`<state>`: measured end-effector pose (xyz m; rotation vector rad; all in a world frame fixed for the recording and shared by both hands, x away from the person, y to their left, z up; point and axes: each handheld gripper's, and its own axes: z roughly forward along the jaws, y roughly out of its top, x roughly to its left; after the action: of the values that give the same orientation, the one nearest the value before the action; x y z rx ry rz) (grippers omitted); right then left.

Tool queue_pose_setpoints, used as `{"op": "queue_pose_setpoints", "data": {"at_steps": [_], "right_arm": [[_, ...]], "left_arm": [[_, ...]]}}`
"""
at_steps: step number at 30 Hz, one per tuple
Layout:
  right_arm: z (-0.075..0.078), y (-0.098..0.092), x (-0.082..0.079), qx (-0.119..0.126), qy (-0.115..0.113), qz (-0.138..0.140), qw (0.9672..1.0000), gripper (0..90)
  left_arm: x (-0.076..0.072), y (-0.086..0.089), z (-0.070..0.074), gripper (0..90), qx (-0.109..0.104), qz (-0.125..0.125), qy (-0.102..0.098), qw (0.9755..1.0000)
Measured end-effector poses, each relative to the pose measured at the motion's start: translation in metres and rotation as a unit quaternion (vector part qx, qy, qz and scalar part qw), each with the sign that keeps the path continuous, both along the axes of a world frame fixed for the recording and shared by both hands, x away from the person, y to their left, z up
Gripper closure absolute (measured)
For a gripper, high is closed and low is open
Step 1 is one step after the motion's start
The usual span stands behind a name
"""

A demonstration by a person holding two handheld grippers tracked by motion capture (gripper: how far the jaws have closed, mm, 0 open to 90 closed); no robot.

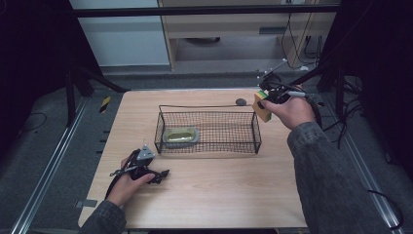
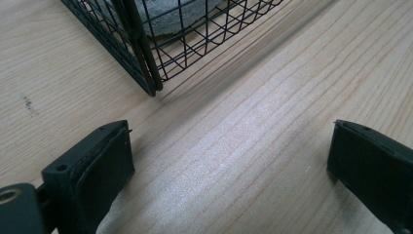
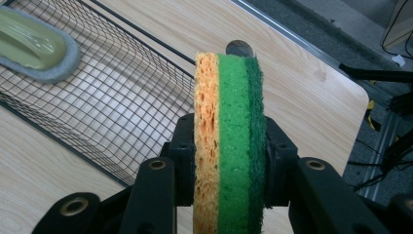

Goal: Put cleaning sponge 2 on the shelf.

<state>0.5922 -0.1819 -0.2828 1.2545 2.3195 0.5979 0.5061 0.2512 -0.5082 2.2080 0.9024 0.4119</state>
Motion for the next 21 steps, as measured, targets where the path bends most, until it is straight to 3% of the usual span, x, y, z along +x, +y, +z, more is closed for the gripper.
{"op": "queue_pose_setpoints", "data": {"at_steps": [11,14,15,21], "right_arm": [[-0.009,0.017,0.011,-0.008,0.008,0.014,0.9998,65.3],[-0.013,0.019,0.013,0.003,0.016,0.019,0.9997,65.3],[-0.017,0.023,0.016,-0.006,0.019,0.025,0.9995,65.3],[-0.025,0.029,0.021,-0.006,0.016,0.025,0.9995,65.3]], "left_arm": [[0.0,0.0,0.0,1.6,0.0,-0.001,0.0,1.0],[0.0,0.0,0.0,1.6,0.0,-0.001,0.0,1.0],[0.0,0.0,0.0,1.6,0.0,-0.002,0.0,1.0],[0.0,0.0,0.0,1.6,-0.001,-0.003,0.0,1.0]]}}
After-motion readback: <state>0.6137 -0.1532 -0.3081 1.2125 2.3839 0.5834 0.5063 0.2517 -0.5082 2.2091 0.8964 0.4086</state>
